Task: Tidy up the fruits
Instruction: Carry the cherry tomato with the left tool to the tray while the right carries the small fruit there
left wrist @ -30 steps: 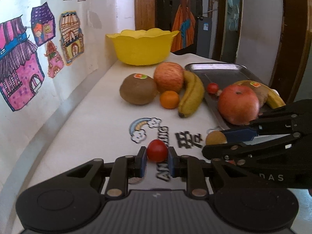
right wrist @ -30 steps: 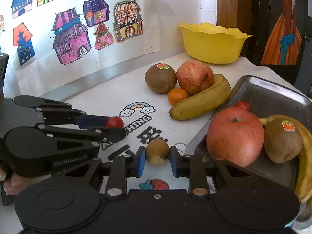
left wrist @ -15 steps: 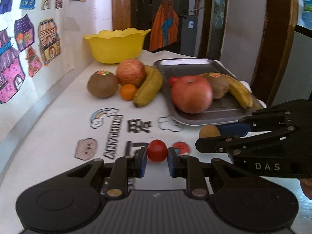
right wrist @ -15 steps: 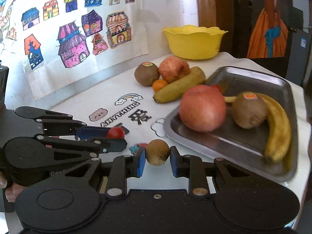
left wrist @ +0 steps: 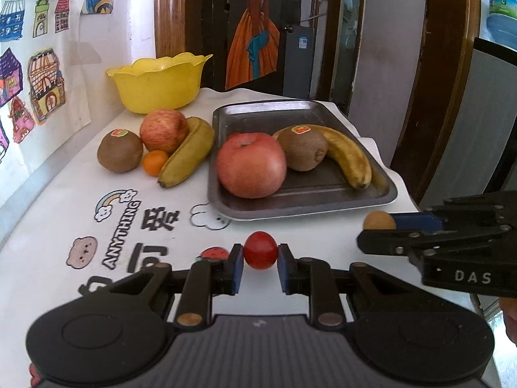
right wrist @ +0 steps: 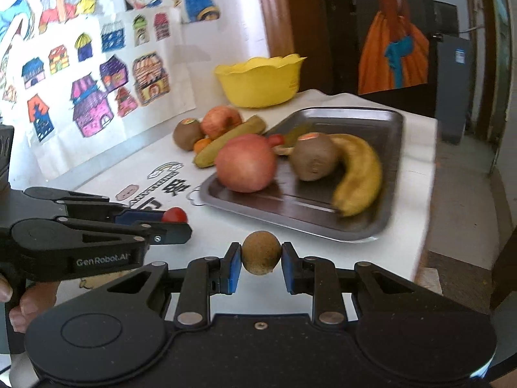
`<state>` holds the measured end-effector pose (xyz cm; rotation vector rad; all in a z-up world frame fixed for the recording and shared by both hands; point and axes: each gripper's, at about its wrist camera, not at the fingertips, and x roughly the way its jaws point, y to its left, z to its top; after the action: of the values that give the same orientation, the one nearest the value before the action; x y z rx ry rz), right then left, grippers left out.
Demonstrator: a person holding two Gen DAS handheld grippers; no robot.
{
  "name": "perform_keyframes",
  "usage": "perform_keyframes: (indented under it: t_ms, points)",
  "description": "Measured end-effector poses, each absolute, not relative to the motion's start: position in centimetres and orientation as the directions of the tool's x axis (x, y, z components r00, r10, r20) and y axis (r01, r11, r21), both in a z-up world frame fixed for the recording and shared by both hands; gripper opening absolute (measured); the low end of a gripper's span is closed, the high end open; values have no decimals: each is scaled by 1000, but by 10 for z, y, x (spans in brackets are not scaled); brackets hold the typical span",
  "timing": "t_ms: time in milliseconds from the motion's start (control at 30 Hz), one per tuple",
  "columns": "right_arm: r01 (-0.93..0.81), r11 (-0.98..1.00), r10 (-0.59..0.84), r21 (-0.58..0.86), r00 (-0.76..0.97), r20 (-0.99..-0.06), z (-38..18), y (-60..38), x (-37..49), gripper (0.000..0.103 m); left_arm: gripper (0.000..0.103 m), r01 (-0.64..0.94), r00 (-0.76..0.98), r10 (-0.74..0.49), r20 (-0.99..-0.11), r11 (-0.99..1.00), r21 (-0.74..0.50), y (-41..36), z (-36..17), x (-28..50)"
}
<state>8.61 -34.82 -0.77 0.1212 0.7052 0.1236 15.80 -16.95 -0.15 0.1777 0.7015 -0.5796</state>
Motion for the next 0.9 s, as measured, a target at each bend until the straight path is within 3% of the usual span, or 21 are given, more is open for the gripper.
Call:
perform_keyframes:
  t_ms: [400,900]
  points:
    - [-4,987,99,161,804,-587,1,-413,83,28,25,554,643,-461,-612,831,-45,-219,5,170]
    - [-75,983,156,167,823,-546,6,-414,142,28,25,560,629,-458,-628,827,-42,-246,-7,190]
